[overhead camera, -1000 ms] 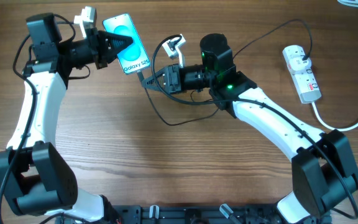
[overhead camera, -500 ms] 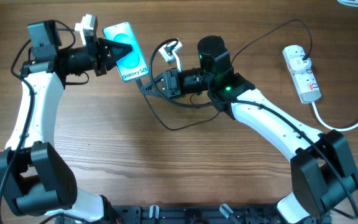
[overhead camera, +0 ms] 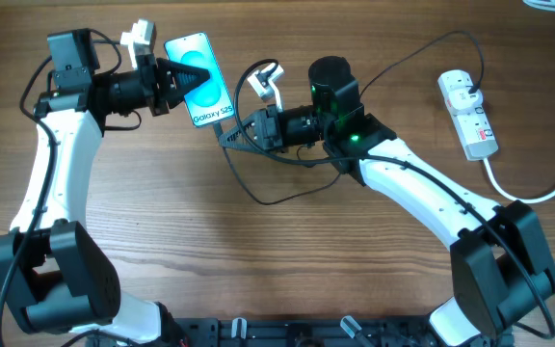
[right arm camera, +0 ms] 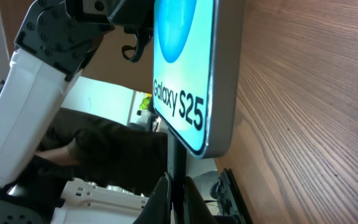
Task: Plug charger to phone and switch on socket
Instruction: 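Push the plug up into the phone's port with the right gripper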
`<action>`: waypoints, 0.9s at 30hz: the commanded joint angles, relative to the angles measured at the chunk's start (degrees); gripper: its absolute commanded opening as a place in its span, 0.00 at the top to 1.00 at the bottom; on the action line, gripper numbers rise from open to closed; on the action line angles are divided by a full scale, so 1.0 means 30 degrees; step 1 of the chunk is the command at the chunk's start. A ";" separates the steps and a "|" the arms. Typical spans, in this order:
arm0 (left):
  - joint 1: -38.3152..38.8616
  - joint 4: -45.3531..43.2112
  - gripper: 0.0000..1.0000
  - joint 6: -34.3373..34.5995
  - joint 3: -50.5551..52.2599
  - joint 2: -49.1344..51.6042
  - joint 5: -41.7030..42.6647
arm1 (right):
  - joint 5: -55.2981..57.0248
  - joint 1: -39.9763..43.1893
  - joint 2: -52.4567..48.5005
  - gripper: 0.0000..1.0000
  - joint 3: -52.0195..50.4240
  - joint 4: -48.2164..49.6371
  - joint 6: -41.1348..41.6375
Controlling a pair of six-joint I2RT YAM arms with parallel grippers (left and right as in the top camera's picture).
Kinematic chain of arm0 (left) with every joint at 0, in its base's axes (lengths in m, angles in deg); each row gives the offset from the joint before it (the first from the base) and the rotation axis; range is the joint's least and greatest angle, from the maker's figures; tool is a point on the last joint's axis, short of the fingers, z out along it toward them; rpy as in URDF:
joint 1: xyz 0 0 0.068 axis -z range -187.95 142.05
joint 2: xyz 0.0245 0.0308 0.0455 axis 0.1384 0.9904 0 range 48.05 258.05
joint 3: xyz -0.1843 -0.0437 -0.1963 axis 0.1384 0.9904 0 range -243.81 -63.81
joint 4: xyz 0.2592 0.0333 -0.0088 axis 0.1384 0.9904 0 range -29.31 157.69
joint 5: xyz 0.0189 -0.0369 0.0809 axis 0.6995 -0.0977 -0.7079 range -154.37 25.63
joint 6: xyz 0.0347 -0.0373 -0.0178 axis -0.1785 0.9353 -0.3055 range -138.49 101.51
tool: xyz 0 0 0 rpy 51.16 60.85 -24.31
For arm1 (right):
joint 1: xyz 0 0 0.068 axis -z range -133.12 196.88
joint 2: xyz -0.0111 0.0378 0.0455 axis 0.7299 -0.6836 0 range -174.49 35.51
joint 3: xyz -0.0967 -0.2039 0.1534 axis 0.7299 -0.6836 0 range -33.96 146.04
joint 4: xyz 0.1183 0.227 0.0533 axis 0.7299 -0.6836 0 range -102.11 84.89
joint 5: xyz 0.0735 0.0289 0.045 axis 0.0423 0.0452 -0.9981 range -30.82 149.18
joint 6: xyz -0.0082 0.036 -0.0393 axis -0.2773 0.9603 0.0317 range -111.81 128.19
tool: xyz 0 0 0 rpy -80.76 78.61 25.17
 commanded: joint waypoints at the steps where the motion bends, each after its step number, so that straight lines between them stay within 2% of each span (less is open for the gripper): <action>1: 0.1355 0.0656 0.96 -0.0357 0.0262 -0.0284 0.3461 | 0.3228 0.0590 0.0423 0.96 0.0605 0.0495 -0.0678; 10: 0.1603 0.1282 0.96 -0.0379 0.0262 -0.0284 0.3475 | 0.3228 0.0590 0.0423 0.96 0.0605 0.0532 -0.0678; 11: 0.1603 0.1275 0.96 -0.0386 0.0262 -0.0284 0.3402 | 0.3228 0.0590 0.0423 0.66 0.0605 0.0612 -0.0699; 12: 0.1603 0.1275 0.96 -0.0379 0.0262 -0.0284 0.3366 | 0.3220 0.0590 0.0423 0.48 0.0605 0.0612 -0.0721; 14: 0.1581 0.1275 0.96 -0.0379 0.0262 -0.0284 0.3359 | 0.3213 0.0590 0.0423 0.31 0.0605 0.0597 -0.0743; 17: 0.1581 0.1188 0.96 -0.0379 0.0262 -0.0284 0.3344 | 0.2623 0.0590 0.0423 0.01 0.0605 0.0612 -0.0947; 20: 0.1581 0.0525 0.96 -0.0372 0.0262 -0.0284 0.3271 | 0.1770 0.0590 0.0423 0.00 0.0605 0.0583 -0.1333; 27: 0.1545 0.0495 0.96 -0.0364 0.0262 -0.0284 0.1078 | 0.0546 0.0590 0.0423 0.00 0.0605 0.0328 -0.2827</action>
